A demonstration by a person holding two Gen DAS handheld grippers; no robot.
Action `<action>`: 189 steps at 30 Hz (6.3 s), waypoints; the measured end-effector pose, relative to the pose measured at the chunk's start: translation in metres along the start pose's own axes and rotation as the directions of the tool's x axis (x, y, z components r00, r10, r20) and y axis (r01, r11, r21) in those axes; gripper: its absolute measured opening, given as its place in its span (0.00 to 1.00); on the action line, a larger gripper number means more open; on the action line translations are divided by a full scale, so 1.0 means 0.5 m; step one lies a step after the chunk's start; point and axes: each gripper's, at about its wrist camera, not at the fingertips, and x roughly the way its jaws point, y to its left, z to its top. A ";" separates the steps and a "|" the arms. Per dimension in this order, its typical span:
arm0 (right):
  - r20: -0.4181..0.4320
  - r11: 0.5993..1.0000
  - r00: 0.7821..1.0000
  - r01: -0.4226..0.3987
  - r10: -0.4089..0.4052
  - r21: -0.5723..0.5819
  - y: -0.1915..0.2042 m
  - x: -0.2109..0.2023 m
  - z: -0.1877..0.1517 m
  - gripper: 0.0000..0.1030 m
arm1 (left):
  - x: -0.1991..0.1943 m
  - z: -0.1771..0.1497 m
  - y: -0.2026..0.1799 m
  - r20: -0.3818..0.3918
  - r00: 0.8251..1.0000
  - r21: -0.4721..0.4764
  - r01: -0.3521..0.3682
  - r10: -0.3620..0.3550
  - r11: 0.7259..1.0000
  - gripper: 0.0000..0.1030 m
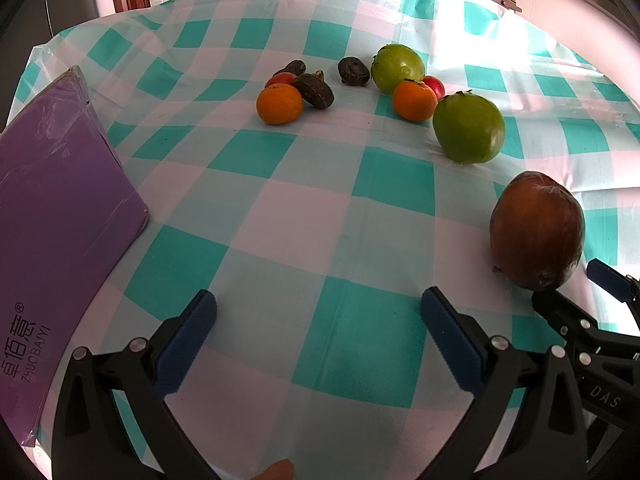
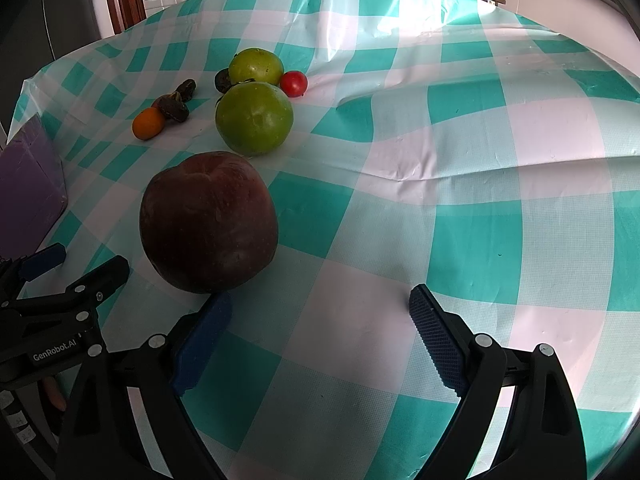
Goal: Organize fruits
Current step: 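Set the purple box down and approach the fruits with both tools, then grasp the green apple with the left tool while the right tool grasps the dark red apple, then carry both apples into the purple box and open both tools, then withdraw both tools from the box back toward the fruit pile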
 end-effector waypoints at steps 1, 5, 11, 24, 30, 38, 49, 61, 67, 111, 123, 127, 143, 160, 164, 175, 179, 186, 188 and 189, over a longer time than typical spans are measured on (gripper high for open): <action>0.000 1.000 1.000 -0.001 0.001 0.000 0.000 0.000 0.000 0.85 | 0.000 0.000 0.000 0.000 1.000 0.000 0.000 0.000 1.000 0.99; 0.000 1.000 1.000 -0.001 0.001 0.001 0.000 -0.001 -0.001 0.85 | 0.000 0.000 0.000 0.000 1.000 0.000 0.000 0.000 1.000 0.99; 0.000 1.000 1.000 0.002 -0.002 0.002 0.001 -0.004 -0.004 0.85 | 0.000 -0.001 -0.001 0.000 1.000 0.000 0.000 0.000 1.000 0.99; -0.009 0.996 1.000 -0.020 0.020 -0.082 0.084 0.001 0.008 0.84 | 0.025 0.032 0.069 -0.034 0.991 0.188 0.135 -0.131 0.973 0.99; -0.032 0.999 0.999 -0.020 0.018 -0.041 0.093 0.021 0.037 0.79 | 0.044 0.063 0.083 -0.071 0.991 0.172 0.128 -0.117 0.977 0.99; -0.044 0.999 0.999 -0.022 0.020 -0.035 0.077 0.006 0.031 0.61 | 0.084 0.139 0.018 -0.127 0.976 0.190 0.197 -0.175 0.962 0.99; -0.036 0.997 0.999 0.034 -0.031 0.068 0.033 -0.025 -0.014 0.61 | 0.143 0.249 -0.179 -0.112 0.945 0.203 0.324 -0.307 0.924 0.99; -0.068 0.998 0.997 0.039 -0.035 0.046 0.034 -0.021 -0.002 0.61 | 0.138 0.211 -0.226 -0.080 0.971 0.351 0.239 -0.225 0.905 0.61; -0.091 1.000 0.996 0.012 -0.011 0.013 0.025 -0.011 0.013 0.61 | 0.127 0.204 -0.226 -0.105 0.973 0.341 0.228 -0.204 0.912 0.60; -0.065 0.981 0.979 -0.194 0.194 -0.002 0.021 -0.201 -0.054 0.60 | -0.331 0.000 0.003 -0.005 0.994 0.243 0.110 -0.112 0.964 0.60; 0.023 0.959 0.959 -0.282 0.283 -0.024 0.180 -0.252 0.046 0.60 | -0.406 0.049 0.188 0.122 0.983 0.112 0.122 -0.135 0.986 0.60; 0.061 0.949 0.947 -0.314 0.316 -0.041 0.266 -0.273 0.105 0.60 | -0.425 0.073 0.293 0.175 0.974 0.066 0.133 -0.142 0.989 0.60; 0.040 0.877 0.883 -0.457 0.467 -0.147 0.662 -0.263 0.277 0.61 | -0.368 0.075 0.677 0.106 0.989 0.093 0.092 -0.102 0.991 0.60; -0.546 0.869 0.837 -0.239 -0.042 -0.433 0.934 0.081 0.249 0.60 | -0.137 -0.003 0.658 -0.449 0.892 0.268 0.201 -0.062 0.942 0.60; -0.584 0.855 0.805 -0.223 -0.109 -0.467 0.947 0.113 0.223 0.60 | -0.111 -0.013 0.674 -0.506 0.862 0.259 0.190 -0.034 0.947 0.60; -0.534 0.896 0.845 -0.216 -0.028 -0.389 0.930 0.078 0.244 0.75 | -0.155 -0.010 0.694 -0.403 0.910 0.213 0.191 -0.092 0.958 0.81; -0.410 0.915 0.907 -0.239 0.092 -0.325 0.900 0.007 0.276 0.75 | -0.200 -0.002 0.721 -0.286 0.951 0.135 0.157 -0.113 0.978 0.85; -0.077 0.869 0.898 -0.438 0.433 -0.228 0.789 -0.192 0.316 0.75 | -0.360 0.007 0.724 0.094 0.996 -0.006 -0.006 0.006 1.000 0.95; -0.016 0.854 0.879 -0.467 0.476 -0.231 0.743 -0.238 0.313 0.75 | -0.418 0.004 0.692 0.202 0.978 -0.048 -0.040 0.048 0.998 0.98; 0.000 0.850 0.874 -0.473 0.486 -0.230 0.721 -0.253 0.311 0.75 | -0.446 0.003 0.671 0.261 0.962 -0.076 -0.058 0.076 0.995 0.98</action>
